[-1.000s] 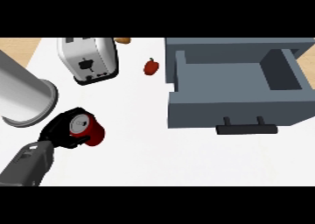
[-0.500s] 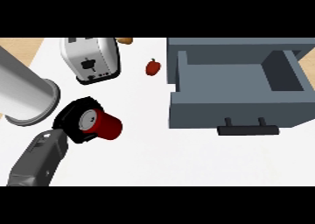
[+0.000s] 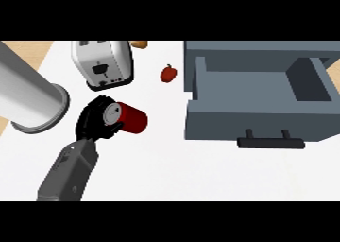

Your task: Pick up the can, place it into the drawer and close the drawer

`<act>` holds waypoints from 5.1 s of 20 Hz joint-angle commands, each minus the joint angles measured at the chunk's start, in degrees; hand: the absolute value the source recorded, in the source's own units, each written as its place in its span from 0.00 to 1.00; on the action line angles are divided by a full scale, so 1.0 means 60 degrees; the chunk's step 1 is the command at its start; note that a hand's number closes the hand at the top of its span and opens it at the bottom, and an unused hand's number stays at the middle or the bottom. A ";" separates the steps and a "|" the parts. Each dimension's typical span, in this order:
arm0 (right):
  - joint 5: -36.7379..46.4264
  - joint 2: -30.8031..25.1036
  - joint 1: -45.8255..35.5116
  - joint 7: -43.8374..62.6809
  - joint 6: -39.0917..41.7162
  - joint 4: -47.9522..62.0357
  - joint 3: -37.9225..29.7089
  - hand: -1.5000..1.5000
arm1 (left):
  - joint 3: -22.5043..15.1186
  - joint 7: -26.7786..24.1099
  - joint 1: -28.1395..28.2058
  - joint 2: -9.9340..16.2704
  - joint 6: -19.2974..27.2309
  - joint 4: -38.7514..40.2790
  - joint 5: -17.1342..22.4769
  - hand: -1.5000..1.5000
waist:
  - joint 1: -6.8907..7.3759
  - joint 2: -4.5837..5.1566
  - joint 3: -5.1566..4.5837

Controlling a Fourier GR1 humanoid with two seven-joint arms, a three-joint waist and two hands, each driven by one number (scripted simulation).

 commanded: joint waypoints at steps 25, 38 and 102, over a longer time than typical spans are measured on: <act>0.0311 -0.0024 0.0058 -0.0010 -0.0335 -0.0118 0.0498 0.00 | -0.4387 0.5705 -0.1283 -0.0710 0.6693 -0.7772 0.0296 1.00 | -0.0243 0.0105 -0.0017; 0.0872 -0.0303 -0.1234 0.0439 -0.1117 0.0086 0.0937 0.00 | -0.4682 0.6059 -0.4596 -0.0711 0.7930 -0.5147 0.0991 1.00 | -0.0253 0.0136 -0.0016; 0.2823 -0.1120 -0.2387 -0.0506 -0.0138 -0.1612 0.1154 0.00 | -0.8912 0.1727 -0.8203 -0.0711 1.0091 0.0752 0.7757 0.00 | -0.0820 0.0313 -0.0009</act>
